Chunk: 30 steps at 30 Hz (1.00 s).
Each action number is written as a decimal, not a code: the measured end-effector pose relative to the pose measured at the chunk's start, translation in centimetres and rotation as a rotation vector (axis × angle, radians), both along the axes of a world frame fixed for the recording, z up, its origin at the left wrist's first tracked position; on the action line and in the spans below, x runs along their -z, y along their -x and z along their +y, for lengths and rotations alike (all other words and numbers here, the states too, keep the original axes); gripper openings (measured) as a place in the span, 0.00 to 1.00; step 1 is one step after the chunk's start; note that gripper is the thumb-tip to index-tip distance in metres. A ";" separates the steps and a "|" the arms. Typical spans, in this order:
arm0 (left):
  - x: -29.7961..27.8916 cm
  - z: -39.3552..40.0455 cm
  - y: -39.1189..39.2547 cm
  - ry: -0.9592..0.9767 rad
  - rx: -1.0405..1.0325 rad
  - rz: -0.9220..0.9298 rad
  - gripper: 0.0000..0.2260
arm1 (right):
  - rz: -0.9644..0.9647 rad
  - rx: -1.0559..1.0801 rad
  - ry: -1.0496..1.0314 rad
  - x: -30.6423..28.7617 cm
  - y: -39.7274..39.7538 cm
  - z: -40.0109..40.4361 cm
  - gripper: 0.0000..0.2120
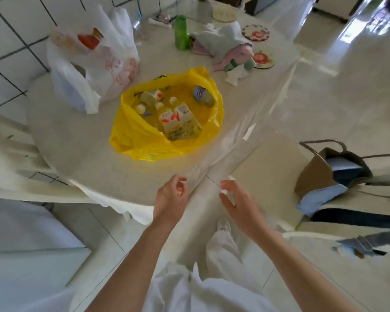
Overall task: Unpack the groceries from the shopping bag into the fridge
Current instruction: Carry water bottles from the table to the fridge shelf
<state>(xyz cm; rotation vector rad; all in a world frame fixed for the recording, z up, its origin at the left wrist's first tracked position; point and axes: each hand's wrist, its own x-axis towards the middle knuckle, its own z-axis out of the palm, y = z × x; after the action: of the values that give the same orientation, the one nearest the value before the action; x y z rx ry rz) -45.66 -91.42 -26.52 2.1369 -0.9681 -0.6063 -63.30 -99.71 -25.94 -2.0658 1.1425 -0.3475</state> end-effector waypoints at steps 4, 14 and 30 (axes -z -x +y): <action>-0.2 -4.6 -0.3 -0.020 -0.112 0.019 0.07 | 0.013 -0.133 -0.022 0.0 -1.2 -6.2 0.15; -1.0 -14.5 -2.8 -0.023 -0.327 -0.078 0.07 | -0.019 -0.381 -0.004 -1.1 -7.1 -19.6 0.14; 2.6 -23.6 -11.9 -0.525 -0.481 0.050 0.29 | 0.372 -0.222 -0.201 1.0 -25.5 -26.0 0.25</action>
<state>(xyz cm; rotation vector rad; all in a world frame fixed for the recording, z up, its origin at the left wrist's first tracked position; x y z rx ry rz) -33.74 -114.99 -29.12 2.6711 -0.2458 -0.7144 -37.75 -125.75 -26.97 -2.1002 1.0909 0.2598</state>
